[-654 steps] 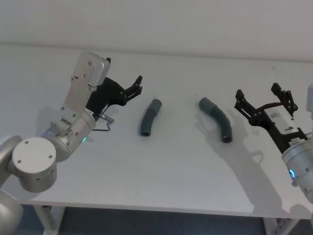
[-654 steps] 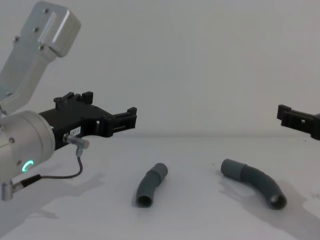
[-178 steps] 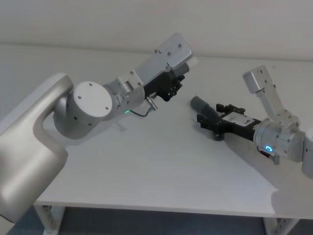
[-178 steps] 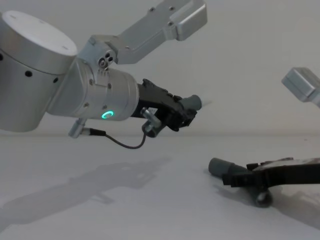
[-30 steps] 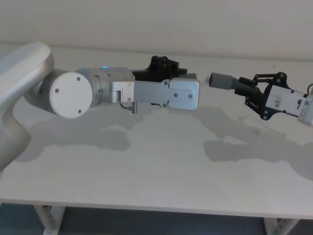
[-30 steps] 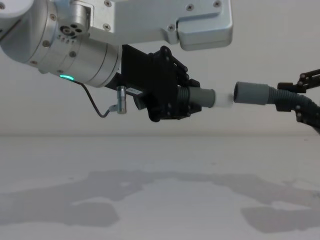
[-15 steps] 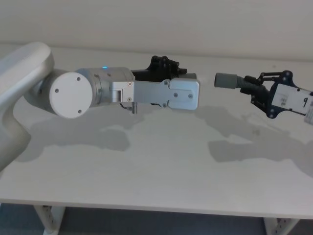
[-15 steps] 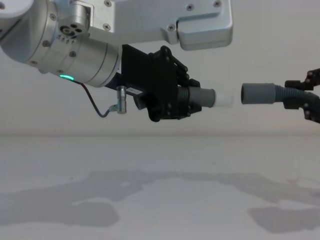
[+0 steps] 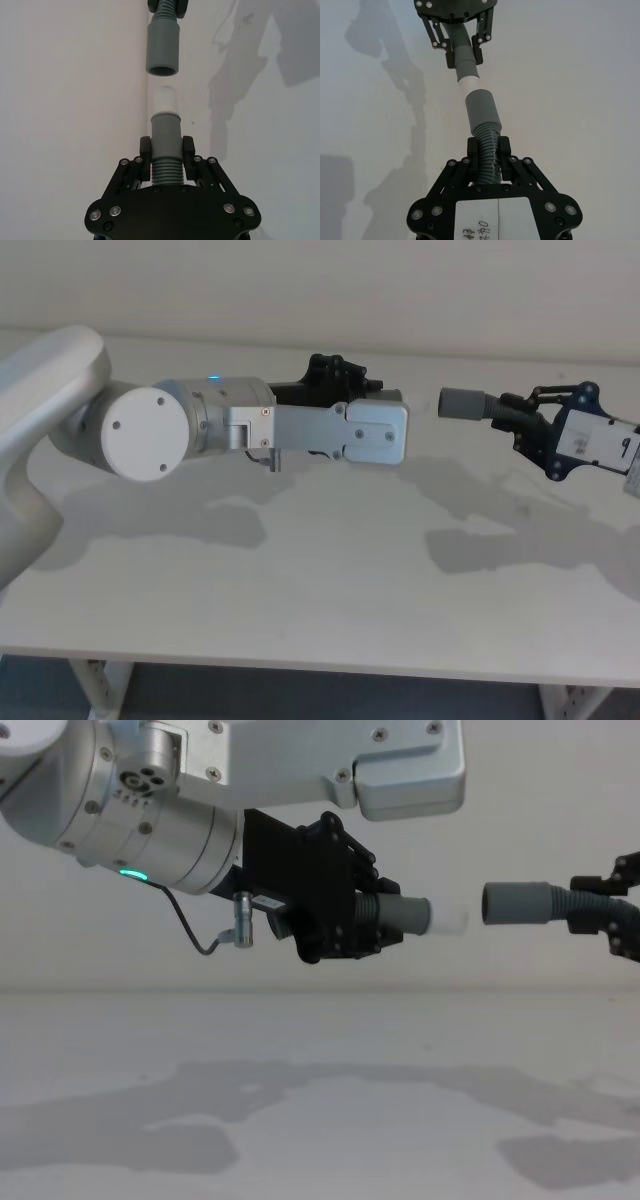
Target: Use both hands to pick up one end of the pipe from the table, align the ends, and insert them.
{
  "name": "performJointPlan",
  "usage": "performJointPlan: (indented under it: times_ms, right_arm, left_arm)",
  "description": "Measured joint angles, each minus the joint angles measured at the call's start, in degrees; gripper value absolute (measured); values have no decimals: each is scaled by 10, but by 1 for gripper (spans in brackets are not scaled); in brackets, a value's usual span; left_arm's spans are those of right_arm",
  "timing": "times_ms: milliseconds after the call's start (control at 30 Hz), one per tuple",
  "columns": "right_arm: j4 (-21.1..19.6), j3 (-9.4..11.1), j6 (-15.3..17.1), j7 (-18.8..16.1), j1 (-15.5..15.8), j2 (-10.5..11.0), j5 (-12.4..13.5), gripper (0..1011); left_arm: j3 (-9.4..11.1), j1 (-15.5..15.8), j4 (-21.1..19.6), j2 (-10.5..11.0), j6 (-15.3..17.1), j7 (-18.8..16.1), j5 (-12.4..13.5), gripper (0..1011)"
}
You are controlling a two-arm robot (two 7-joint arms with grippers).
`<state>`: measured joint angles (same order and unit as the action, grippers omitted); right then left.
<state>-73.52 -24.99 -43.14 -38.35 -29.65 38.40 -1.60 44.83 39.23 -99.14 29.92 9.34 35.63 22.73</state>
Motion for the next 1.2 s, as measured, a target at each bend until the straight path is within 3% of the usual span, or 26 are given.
performJointPlan:
  times_ms: [667, 1200]
  right_arm:
    - [21, -17, 6, 9, -22, -16, -22, 236]
    - [21, -30, 4, 6, -30, -17, -23, 237]
  left_arm:
    - [0, 0, 0, 0, 0, 0, 0, 359]
    - [0, 0, 0, 0, 0, 0, 0, 359]
